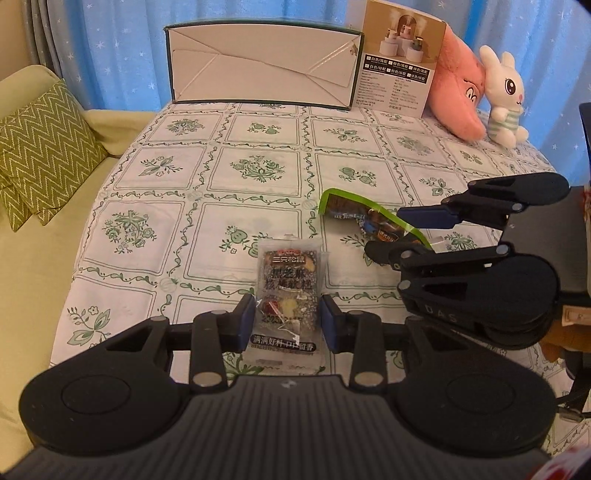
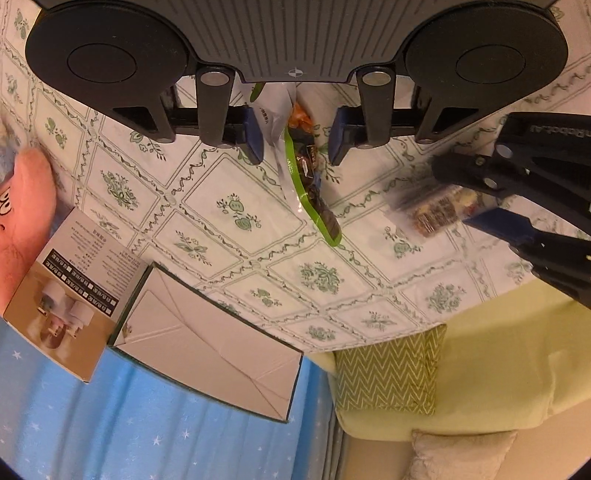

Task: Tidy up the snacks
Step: 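Grasp the clear snack packet with the left tool while the right tool grasps the green-wrapped candy, then carry the packet and green candy over the orange tray and open both tools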

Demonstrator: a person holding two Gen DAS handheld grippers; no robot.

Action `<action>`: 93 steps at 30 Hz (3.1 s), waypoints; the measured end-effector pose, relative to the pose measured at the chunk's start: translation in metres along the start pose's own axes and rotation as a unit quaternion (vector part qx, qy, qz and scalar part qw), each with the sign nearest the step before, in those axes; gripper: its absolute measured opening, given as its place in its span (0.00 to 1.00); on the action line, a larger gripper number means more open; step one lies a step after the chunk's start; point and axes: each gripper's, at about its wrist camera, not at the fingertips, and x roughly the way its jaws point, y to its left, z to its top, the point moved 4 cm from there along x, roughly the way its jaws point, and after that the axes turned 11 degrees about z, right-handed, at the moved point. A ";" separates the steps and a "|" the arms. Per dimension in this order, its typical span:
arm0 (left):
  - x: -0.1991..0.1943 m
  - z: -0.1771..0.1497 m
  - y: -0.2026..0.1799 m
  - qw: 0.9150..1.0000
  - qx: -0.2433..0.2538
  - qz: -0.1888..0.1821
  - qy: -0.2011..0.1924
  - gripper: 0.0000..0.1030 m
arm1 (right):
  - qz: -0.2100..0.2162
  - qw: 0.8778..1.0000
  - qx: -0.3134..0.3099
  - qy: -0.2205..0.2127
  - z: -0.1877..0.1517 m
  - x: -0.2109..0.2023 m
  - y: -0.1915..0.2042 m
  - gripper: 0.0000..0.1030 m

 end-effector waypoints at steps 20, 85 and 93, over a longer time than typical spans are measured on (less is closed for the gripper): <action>0.010 0.002 -0.007 1.000 0.012 0.015 -0.010 0.34 | 0.013 0.977 0.212 -0.037 -0.038 -0.059 -0.007 0.23; -0.246 -0.115 -0.183 0.993 0.063 -0.089 -0.041 0.33 | -0.145 0.900 0.399 -0.103 -0.215 -0.377 0.069 0.23; -0.253 -0.109 -0.206 0.990 0.072 -0.109 -0.046 0.33 | -0.163 0.890 0.410 -0.110 -0.223 -0.396 0.060 0.23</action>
